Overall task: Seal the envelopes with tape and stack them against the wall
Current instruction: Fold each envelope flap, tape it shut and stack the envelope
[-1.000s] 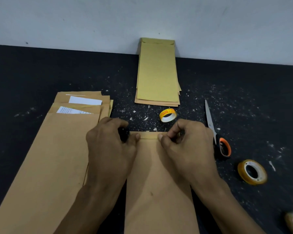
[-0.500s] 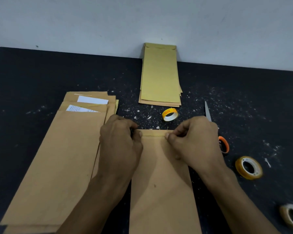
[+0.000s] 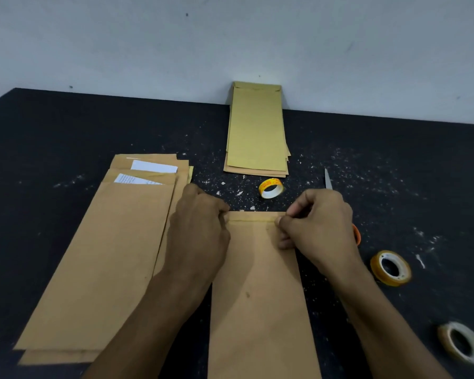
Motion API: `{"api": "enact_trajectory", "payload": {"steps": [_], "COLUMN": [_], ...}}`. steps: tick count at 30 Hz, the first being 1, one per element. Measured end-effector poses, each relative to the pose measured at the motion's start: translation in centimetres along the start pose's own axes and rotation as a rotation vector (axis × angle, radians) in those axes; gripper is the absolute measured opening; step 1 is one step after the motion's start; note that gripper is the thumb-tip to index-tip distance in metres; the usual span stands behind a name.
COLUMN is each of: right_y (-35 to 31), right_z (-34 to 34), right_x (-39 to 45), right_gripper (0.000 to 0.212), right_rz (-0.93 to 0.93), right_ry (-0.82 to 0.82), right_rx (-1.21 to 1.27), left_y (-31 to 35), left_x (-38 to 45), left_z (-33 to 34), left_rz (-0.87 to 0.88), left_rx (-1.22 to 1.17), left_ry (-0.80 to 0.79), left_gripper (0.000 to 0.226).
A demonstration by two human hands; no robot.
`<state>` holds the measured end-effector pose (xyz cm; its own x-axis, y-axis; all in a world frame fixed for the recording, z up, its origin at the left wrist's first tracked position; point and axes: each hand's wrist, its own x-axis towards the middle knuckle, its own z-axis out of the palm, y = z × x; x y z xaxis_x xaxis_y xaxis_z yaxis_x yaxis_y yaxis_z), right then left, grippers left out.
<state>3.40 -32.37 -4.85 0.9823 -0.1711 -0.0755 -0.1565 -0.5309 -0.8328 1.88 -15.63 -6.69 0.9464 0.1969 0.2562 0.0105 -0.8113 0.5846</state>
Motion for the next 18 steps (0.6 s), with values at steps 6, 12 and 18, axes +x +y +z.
{"api": "enact_trajectory", "payload": {"steps": [6, 12, 18], "right_y": [0.2, -0.2, -1.4], "right_z": [0.3, -0.8, -3.5], "right_x": [0.1, -0.4, -1.0], "right_gripper": [0.018, 0.019, 0.023], "right_rz": [-0.036, -0.143, -0.032], "right_ry": [0.004, 0.091, -0.405], "right_rx": [-0.077, -0.035, 0.431], "left_y": [0.7, 0.6, 1.7], "left_x": [1.4, 2.7, 4.8], "left_z": [-1.1, -4.1, -7.5], "left_rz": [-0.04, -0.092, -0.095], "left_rx": [0.061, -0.323, -0.715], "left_ry": [-0.224, -0.377, -0.233], "left_gripper": [0.012, 0.017, 0.008]}}
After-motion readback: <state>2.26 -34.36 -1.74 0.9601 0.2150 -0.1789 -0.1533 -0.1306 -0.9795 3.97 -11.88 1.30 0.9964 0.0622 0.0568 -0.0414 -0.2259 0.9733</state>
